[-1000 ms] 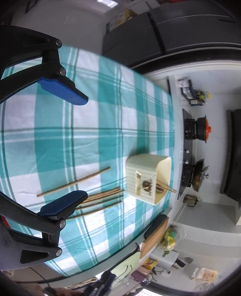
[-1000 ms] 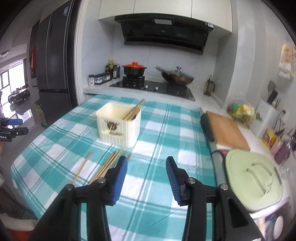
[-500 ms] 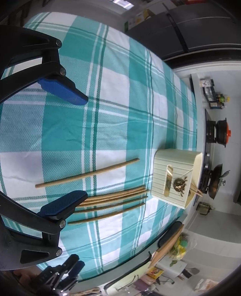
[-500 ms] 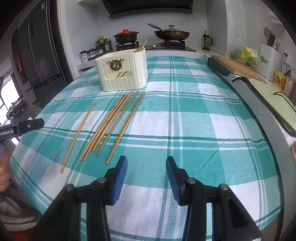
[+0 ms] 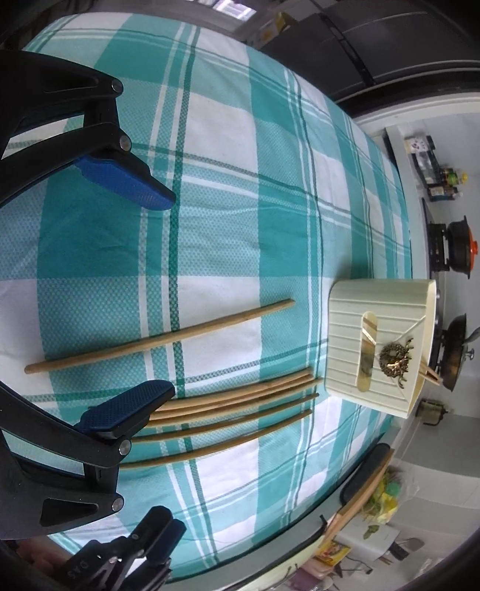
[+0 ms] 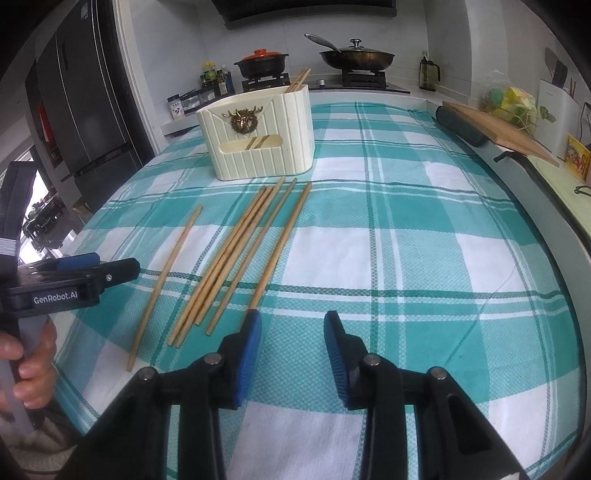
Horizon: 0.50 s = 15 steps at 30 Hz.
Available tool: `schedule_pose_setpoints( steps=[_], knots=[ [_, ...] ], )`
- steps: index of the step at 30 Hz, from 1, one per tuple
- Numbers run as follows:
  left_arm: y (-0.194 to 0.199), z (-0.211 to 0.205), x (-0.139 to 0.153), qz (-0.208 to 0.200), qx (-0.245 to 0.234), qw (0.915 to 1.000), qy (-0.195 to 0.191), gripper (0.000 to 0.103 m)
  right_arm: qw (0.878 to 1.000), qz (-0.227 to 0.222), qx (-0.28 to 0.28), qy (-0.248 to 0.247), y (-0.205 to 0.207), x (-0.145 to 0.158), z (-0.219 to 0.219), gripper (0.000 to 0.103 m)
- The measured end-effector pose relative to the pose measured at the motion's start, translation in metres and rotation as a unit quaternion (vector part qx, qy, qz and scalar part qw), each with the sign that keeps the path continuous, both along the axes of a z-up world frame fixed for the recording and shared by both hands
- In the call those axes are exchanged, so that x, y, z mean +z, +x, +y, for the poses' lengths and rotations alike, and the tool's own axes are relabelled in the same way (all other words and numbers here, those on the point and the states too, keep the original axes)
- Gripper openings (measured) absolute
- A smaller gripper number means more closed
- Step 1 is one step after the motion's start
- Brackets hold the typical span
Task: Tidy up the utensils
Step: 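Move both open tools back over the remaining chopsticks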
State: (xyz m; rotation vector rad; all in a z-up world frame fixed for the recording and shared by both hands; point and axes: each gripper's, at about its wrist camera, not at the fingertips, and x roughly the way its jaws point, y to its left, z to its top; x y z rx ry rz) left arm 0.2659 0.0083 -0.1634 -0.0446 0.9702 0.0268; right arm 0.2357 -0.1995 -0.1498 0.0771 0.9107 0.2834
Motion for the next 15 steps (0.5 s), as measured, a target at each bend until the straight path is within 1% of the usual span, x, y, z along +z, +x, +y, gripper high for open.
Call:
schedule_pose_setpoints(
  steps=[2, 5, 10, 12, 15],
  knots=[
    [0.002, -0.001, -0.005, 0.004, 0.002, 1.0, 0.005, 0.094, 1.0, 0.007, 0.003, 0.005, 0.01, -0.005, 0.005, 0.035],
    [0.002, -0.001, -0.011, 0.009, 0.001, 0.9999, 0.007, 0.094, 1.0, 0.019, 0.006, 0.012, 0.025, -0.012, 0.013, 0.029],
    [0.002, -0.001, -0.019, 0.01, 0.005, 0.9997, 0.023, 0.094, 0.999, 0.032, 0.012, 0.021, 0.047, -0.019, 0.026, 0.027],
    [0.001, -0.001, -0.023, 0.012, 0.005, 0.9996, 0.025, 0.094, 0.999, 0.04, 0.013, 0.019, 0.056, -0.024, 0.032, 0.027],
    [0.001, -0.003, -0.029, 0.016, 0.005, 0.9991, 0.039, 0.094, 0.998, 0.052, 0.021, 0.01, 0.065, -0.034, 0.041, 0.027]
  ],
)
